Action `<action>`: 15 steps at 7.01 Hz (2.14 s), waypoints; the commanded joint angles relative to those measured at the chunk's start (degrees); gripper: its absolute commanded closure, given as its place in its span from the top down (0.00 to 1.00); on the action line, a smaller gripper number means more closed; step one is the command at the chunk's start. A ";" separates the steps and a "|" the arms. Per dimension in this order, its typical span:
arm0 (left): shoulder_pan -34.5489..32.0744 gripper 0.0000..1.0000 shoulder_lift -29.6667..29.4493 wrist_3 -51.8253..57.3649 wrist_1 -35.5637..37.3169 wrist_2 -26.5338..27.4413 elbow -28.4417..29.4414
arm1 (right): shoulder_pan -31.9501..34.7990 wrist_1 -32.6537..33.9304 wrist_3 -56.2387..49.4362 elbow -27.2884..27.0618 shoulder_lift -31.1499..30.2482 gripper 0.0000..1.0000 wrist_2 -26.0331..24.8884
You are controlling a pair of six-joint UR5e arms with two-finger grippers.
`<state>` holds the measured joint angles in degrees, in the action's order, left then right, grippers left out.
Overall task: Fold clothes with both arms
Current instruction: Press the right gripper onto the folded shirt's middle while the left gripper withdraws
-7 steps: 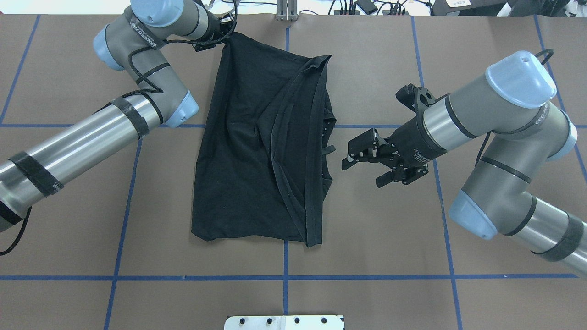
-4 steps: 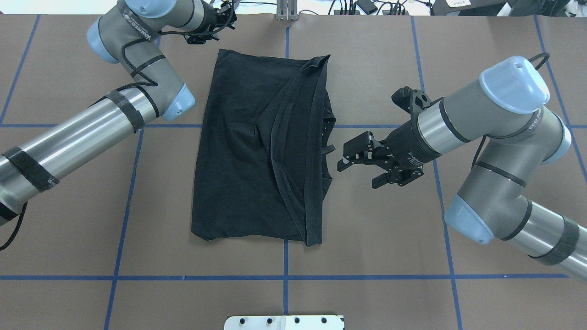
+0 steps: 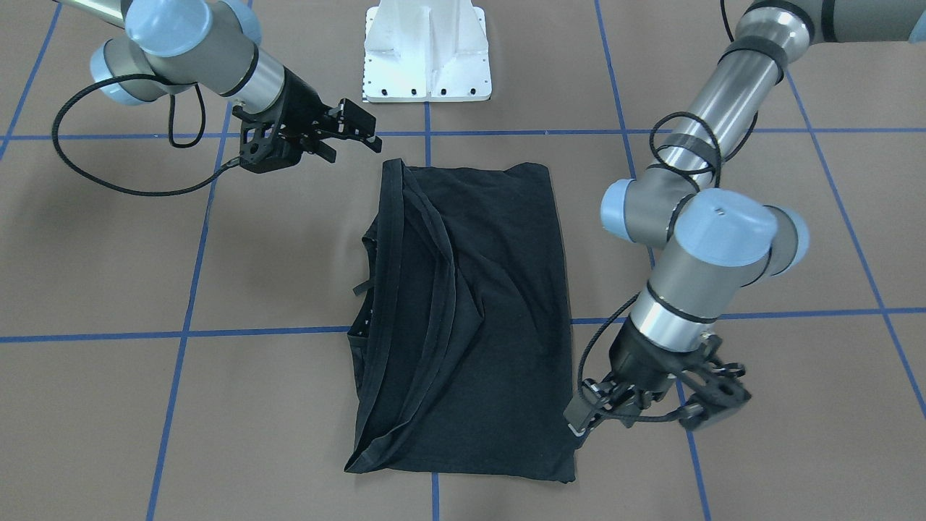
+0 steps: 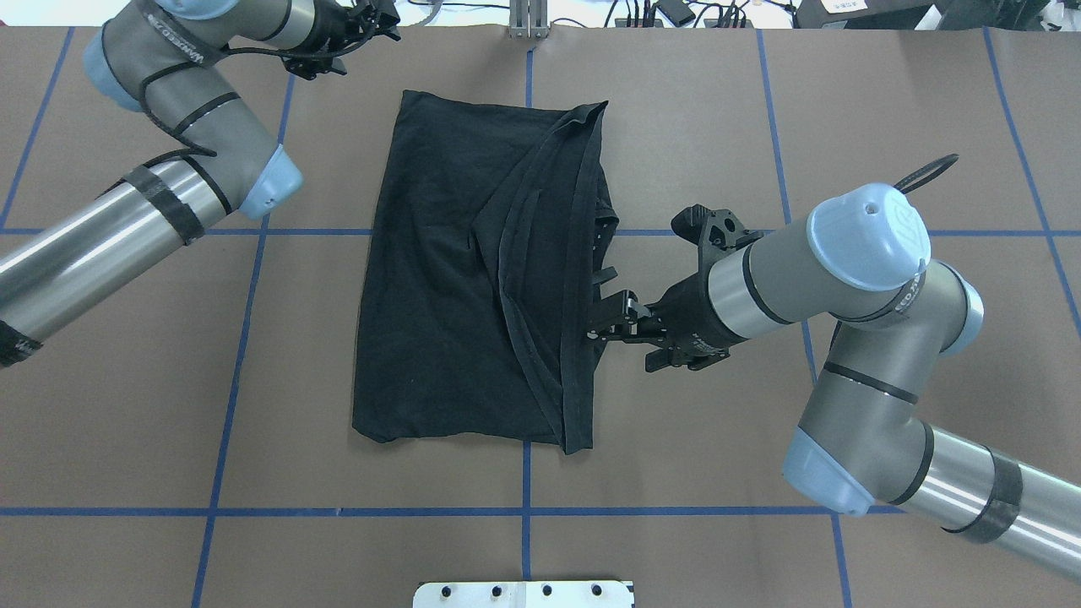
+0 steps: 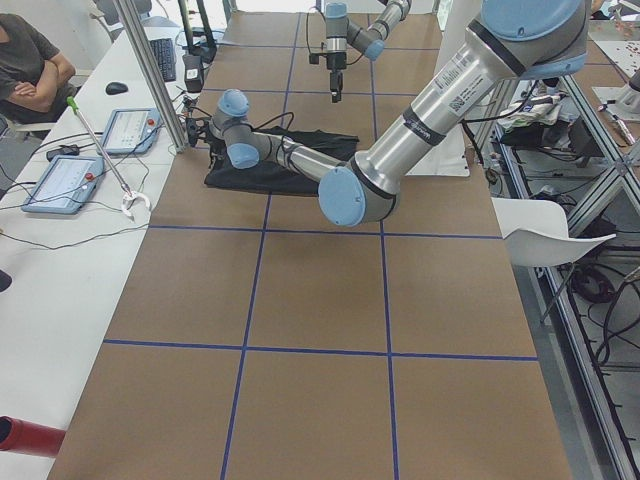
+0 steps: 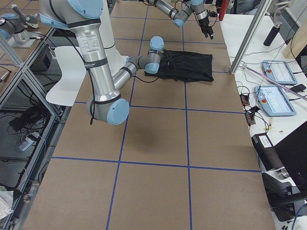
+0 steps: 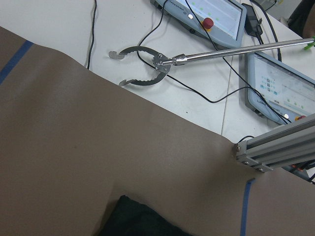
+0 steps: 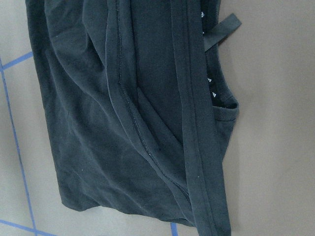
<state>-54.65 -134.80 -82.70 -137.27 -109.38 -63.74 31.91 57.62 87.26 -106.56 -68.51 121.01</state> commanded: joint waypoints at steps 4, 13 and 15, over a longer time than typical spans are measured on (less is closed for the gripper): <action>-0.29 0.99 6.99 1.14 -0.02 -2.41 -7.87 | -13.43 35.23 -13.51 -1.19 14.25 0.98 -21.14; 0.33 0.99 8.06 1.05 -0.02 -2.33 -8.42 | -15.65 39.41 -24.50 8.56 17.44 0.67 -27.76; 0.33 0.99 8.06 1.05 -0.02 -2.42 -8.33 | -15.65 39.59 -24.95 9.09 17.35 0.57 -27.67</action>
<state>-54.32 -126.74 -81.65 -137.29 -111.77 -72.09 16.27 97.11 62.52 -97.88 -51.17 93.28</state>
